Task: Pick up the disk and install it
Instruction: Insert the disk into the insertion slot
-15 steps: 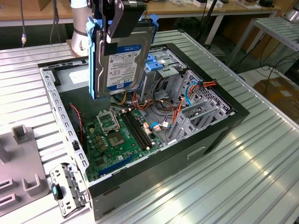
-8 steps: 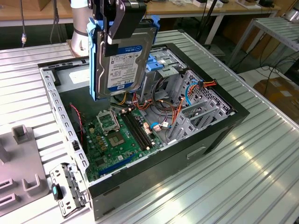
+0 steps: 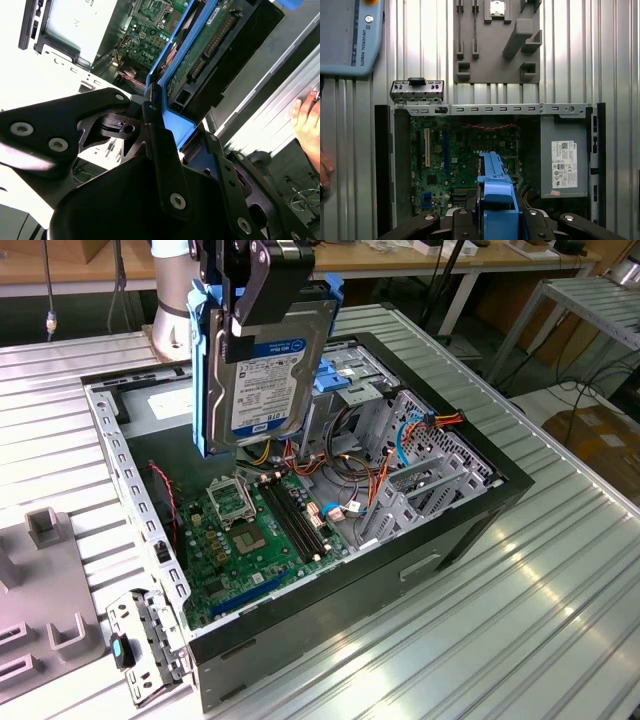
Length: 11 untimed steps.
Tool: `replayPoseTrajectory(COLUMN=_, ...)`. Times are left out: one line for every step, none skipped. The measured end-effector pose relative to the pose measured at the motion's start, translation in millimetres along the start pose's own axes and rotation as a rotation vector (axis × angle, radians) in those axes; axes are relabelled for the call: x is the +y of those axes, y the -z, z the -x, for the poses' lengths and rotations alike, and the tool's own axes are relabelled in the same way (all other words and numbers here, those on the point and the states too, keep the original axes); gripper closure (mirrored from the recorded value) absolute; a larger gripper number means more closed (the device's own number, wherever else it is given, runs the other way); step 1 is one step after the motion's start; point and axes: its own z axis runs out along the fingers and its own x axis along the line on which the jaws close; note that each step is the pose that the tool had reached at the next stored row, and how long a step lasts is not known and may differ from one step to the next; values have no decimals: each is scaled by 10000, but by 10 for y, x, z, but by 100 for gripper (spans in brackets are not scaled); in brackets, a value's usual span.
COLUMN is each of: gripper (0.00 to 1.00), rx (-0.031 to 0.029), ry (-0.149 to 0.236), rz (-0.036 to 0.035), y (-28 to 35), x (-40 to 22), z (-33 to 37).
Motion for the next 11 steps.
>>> replayPoseTrajectory(gripper=63, rx=0, ry=0, rz=0, y=0, x=0, z=-3)
replayPoseTrajectory(gripper=63, rx=0, ry=0, rz=0, y=0, x=-1, z=-5)
replayPoseTrajectory(gripper=63, rx=0, ry=0, rz=0, y=0, x=-1, z=-9)
replayPoseTrajectory(gripper=63, rx=0, ry=0, rz=0, y=1, x=-2, z=-12)
replayPoseTrajectory(gripper=63, rx=0, ry=0, rz=0, y=0, x=-3, z=-14)
replayPoseTrajectory(gripper=63, rx=0, ry=0, rz=0, y=1, x=-3, z=-17)
replayPoseTrajectory(gripper=63, rx=0, ry=0, rz=0, y=1, x=-4, z=-20)
replayPoseTrajectory(gripper=63, rx=1, ry=0, rz=0, y=1, x=-4, z=-23)
replayPoseTrajectory(gripper=63, rx=1, ry=0, rz=1, y=1, x=-6, z=-27)
replayPoseTrajectory(gripper=63, rx=1, ry=0, rz=1, y=1, x=-6, z=-31)
replayPoseTrajectory(gripper=63, rx=2, ry=0, rz=1, y=2, x=-8, z=-35)
